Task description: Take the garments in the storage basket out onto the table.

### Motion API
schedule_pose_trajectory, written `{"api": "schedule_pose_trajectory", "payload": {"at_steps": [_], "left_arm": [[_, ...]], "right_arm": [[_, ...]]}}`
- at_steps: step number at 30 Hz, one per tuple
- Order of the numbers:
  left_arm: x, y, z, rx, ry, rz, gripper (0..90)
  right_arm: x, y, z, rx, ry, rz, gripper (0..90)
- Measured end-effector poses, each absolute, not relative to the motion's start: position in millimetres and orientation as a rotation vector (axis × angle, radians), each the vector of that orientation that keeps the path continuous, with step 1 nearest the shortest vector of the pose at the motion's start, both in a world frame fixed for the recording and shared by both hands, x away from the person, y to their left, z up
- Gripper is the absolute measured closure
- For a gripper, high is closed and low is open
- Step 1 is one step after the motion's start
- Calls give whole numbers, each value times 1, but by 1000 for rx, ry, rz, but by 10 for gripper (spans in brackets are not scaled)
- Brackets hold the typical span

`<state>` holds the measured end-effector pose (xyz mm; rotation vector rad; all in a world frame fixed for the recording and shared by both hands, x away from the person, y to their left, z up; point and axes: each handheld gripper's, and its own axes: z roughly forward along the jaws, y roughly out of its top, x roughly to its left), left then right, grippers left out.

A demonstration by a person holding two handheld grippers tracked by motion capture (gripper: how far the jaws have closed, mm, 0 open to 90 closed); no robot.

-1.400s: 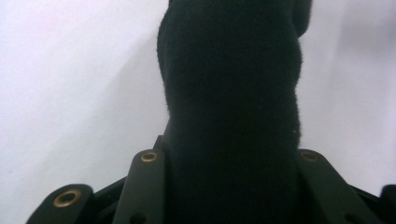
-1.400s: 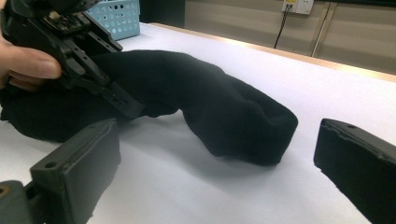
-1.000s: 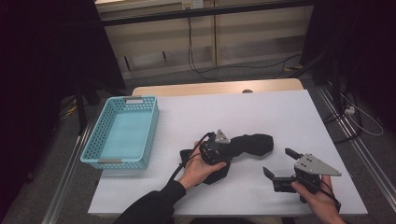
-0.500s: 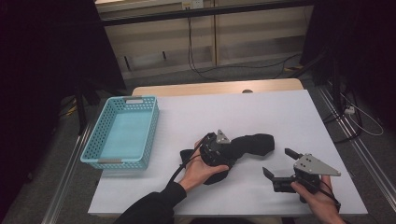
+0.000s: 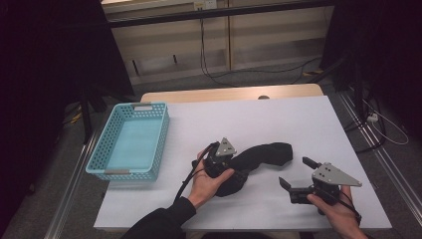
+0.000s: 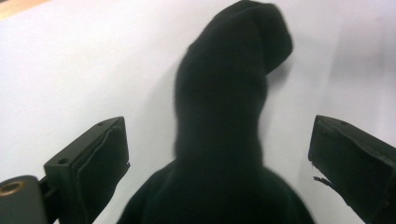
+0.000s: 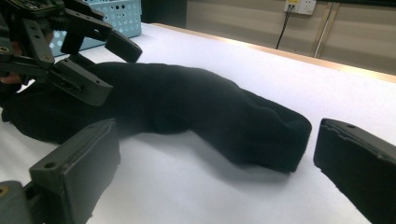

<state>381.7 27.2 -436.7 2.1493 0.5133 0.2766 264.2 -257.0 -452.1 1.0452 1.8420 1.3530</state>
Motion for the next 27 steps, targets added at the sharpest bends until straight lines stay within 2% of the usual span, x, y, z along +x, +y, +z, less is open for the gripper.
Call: {"api": "schedule_pose_trajectory", "payload": {"at_steps": [10, 19, 22, 27], "left_arm": [[371, 63, -434, 2098, 564, 365, 59], [359, 92, -432, 2054, 617, 368, 56], [352, 102, -430, 2021, 626, 446, 51], [345, 107, -433, 2007, 625, 431, 49]], "right_arm": [[273, -241, -453, 999, 1903, 1371, 11], [282, -227, -451, 992, 1925, 1392, 37], [281, -220, -450, 969, 1943, 1402, 47], [282, -215, -451, 939, 1971, 1409, 61]]}}
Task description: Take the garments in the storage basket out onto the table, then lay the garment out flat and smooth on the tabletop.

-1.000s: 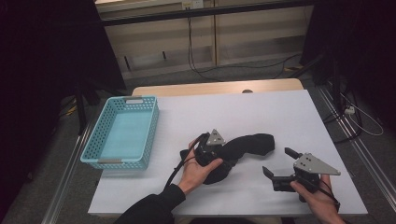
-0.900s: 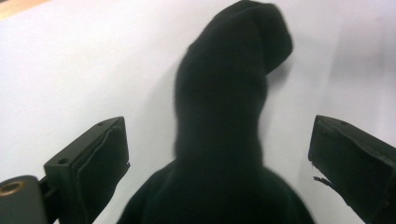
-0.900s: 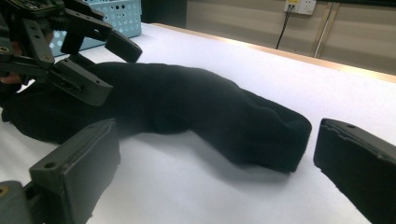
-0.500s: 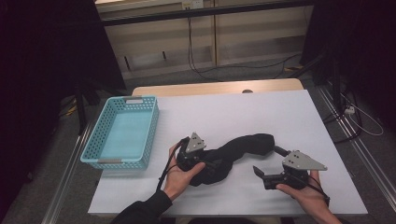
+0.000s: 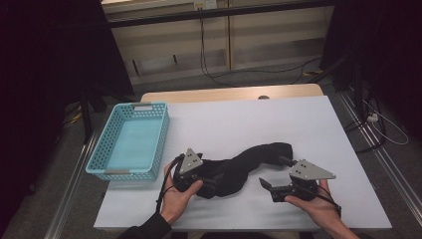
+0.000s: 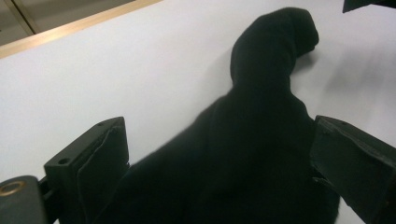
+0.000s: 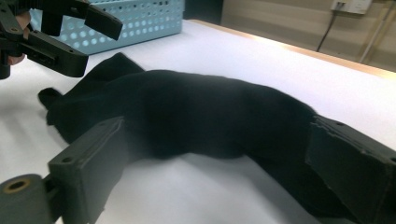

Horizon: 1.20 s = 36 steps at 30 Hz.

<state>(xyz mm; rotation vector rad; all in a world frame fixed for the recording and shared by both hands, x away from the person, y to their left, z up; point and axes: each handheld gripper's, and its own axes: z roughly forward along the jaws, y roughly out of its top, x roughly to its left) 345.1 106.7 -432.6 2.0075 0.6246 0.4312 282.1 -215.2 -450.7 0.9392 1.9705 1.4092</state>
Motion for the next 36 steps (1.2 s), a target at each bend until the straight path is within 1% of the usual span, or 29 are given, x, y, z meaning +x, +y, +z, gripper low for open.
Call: {"api": "schedule_pose_trajectory", "payload": {"at_steps": [6, 7, 10, 11, 13, 16, 20, 23, 28, 31, 36], "left_arm": [[329, 118, -432, 2015, 597, 437, 48], [327, 122, -434, 2019, 601, 457, 47], [329, 121, -437, 2024, 619, 445, 47], [332, 117, -441, 2054, 620, 444, 47], [334, 115, -441, 2064, 623, 419, 51], [334, 115, -441, 2062, 618, 425, 48], [336, 114, -444, 2082, 618, 399, 46], [336, 115, -443, 2080, 613, 395, 47], [338, 119, -443, 2054, 658, 374, 58], [337, 120, -444, 2060, 655, 398, 63], [336, 117, -445, 2074, 642, 401, 66]], "right_arm": [[281, -210, -453, 916, 2007, 1418, 83], [282, -208, -454, 912, 2015, 1415, 90], [284, -202, -455, 905, 2045, 1405, 115], [285, -200, -455, 902, 2058, 1398, 126], [288, -194, -455, 880, 2101, 1375, 152], [293, -187, -454, 879, 2198, 1331, 165], [300, -177, -453, 856, 2254, 1321, 210], [306, -168, -453, 842, 2308, 1296, 218], [312, -147, -457, 796, 2356, 1314, 244], [314, -131, -460, 746, 2361, 1292, 224], [316, -124, -462, 727, 2383, 1245, 230]]}}
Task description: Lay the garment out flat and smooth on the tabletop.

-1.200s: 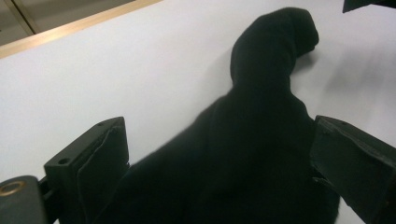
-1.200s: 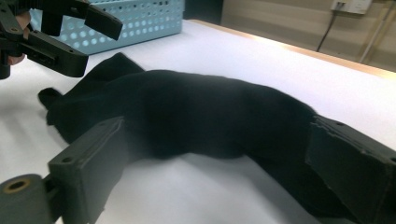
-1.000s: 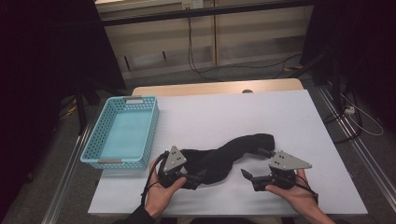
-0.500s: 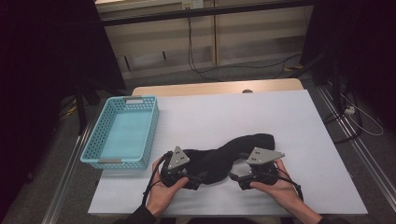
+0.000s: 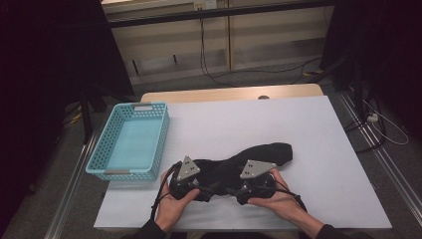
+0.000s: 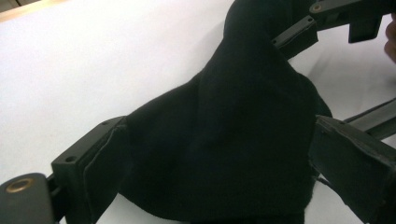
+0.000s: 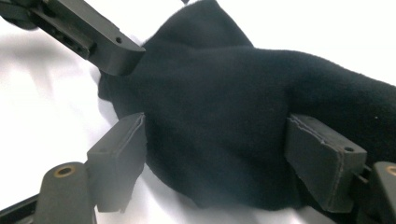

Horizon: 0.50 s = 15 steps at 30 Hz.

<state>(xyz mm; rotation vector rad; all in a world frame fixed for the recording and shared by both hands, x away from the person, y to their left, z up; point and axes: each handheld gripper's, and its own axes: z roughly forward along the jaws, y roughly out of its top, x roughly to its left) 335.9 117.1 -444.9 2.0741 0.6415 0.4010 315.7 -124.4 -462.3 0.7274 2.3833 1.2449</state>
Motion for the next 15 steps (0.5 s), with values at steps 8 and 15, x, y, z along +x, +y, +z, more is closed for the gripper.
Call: {"api": "schedule_pose_trajectory", "payload": {"at_steps": [8, 15], "left_arm": [[335, 116, -446, 2091, 631, 402, 65], [333, 114, -445, 2084, 574, 400, 63]], "right_arm": [[325, -129, -463, 707, 2363, 1187, 604], [326, -137, -449, 723, 2357, 1241, 738]]}}
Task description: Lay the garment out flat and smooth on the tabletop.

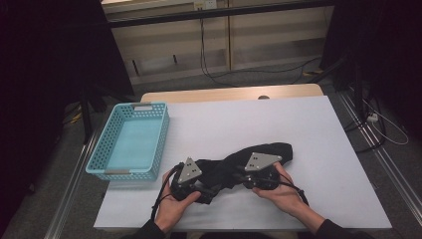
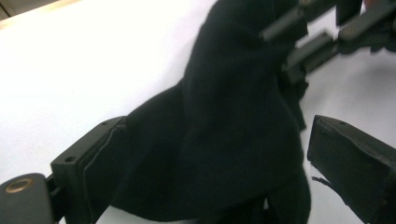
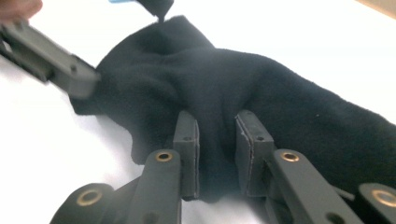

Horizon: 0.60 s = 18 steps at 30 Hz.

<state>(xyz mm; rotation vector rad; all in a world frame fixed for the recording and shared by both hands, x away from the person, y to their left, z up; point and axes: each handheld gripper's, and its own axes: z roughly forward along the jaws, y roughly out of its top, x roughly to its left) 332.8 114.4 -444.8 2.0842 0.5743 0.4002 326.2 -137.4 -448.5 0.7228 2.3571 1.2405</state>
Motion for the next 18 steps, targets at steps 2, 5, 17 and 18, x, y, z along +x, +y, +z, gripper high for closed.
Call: {"api": "schedule_pose_trajectory", "payload": {"at_steps": [2, 5, 17, 18], "left_arm": [[333, 113, -445, 2078, 581, 396, 63], [332, 112, -442, 2067, 558, 386, 56], [330, 111, -410, 2014, 576, 330, 593], [329, 108, -406, 2016, 561, 353, 653]], "right_arm": [[327, -139, -442, 725, 2339, 1264, 744], [330, -140, -434, 730, 2320, 1300, 752], [330, -141, -399, 695, 2233, 1425, 766], [330, -143, -397, 702, 2221, 1440, 754]]}}
